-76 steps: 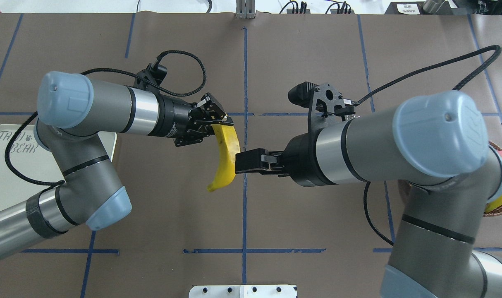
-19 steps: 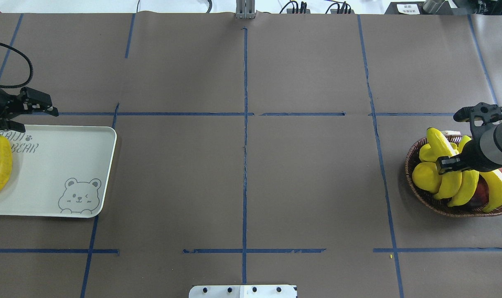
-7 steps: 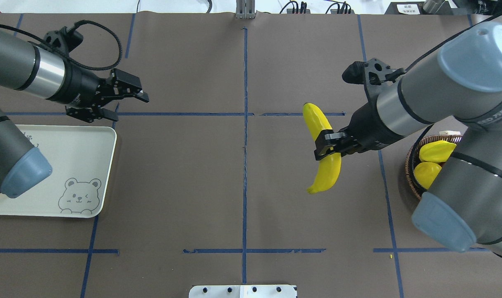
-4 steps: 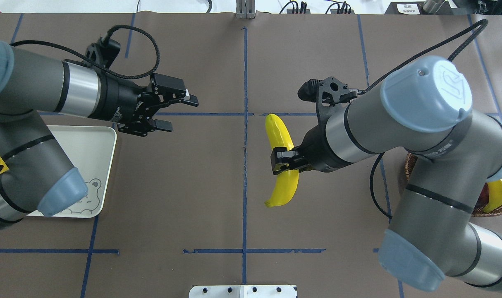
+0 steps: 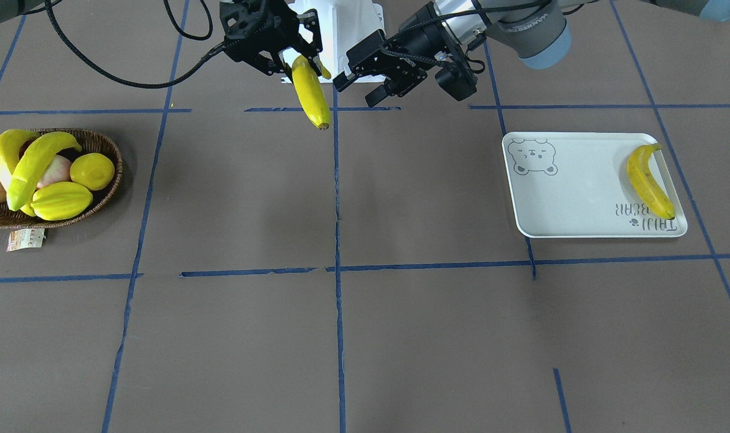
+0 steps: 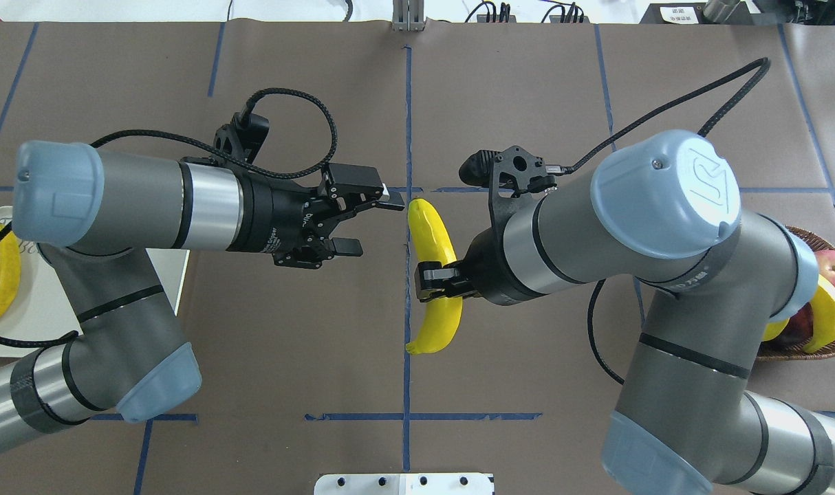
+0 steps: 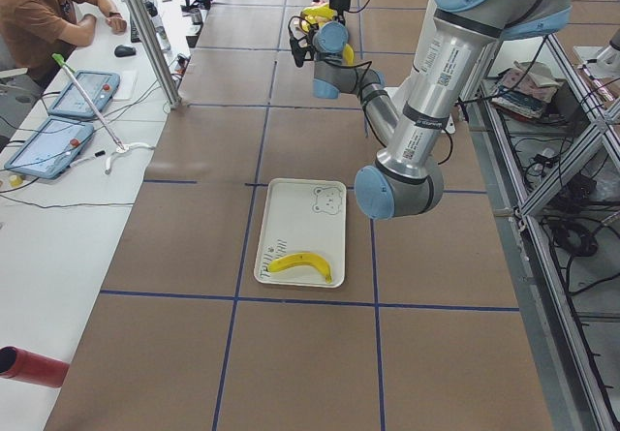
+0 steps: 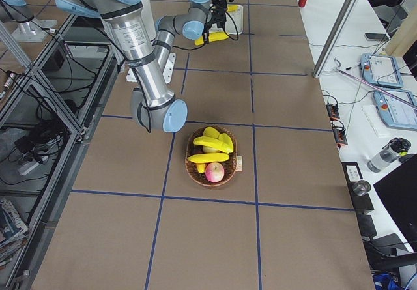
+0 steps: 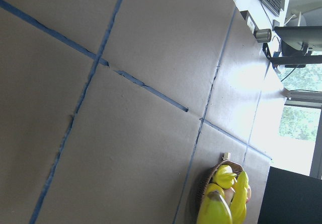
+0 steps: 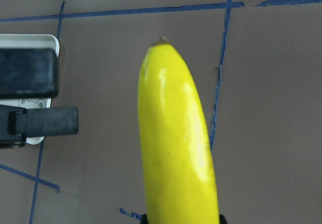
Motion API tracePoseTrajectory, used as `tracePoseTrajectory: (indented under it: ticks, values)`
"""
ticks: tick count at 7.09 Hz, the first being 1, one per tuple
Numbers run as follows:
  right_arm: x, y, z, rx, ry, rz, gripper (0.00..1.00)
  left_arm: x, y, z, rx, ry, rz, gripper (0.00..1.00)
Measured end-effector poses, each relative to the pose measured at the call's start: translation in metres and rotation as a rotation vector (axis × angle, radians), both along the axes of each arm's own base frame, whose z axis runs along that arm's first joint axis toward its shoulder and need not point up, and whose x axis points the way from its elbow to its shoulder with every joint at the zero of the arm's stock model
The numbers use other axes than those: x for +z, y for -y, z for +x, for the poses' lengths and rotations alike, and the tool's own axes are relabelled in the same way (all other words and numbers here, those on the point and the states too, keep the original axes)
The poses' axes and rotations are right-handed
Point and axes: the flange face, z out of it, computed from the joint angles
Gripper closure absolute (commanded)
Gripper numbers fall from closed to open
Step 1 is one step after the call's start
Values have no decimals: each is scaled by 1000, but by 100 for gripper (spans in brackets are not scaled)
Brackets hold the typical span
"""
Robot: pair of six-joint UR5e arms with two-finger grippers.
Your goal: Transfer all bananas from basket to plate
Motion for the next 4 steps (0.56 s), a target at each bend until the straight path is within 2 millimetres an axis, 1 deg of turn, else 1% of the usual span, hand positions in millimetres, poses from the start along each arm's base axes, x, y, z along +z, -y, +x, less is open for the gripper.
tracePoseTrajectory:
  ticks: [1, 4]
  values:
    - [-1, -2, -4, 1, 15, -1, 98, -3, -5, 6, 10, -5, -3, 2]
    - [-7, -10, -11, -7, 34, 4, 98, -4, -11, 28, 23, 1, -13, 4]
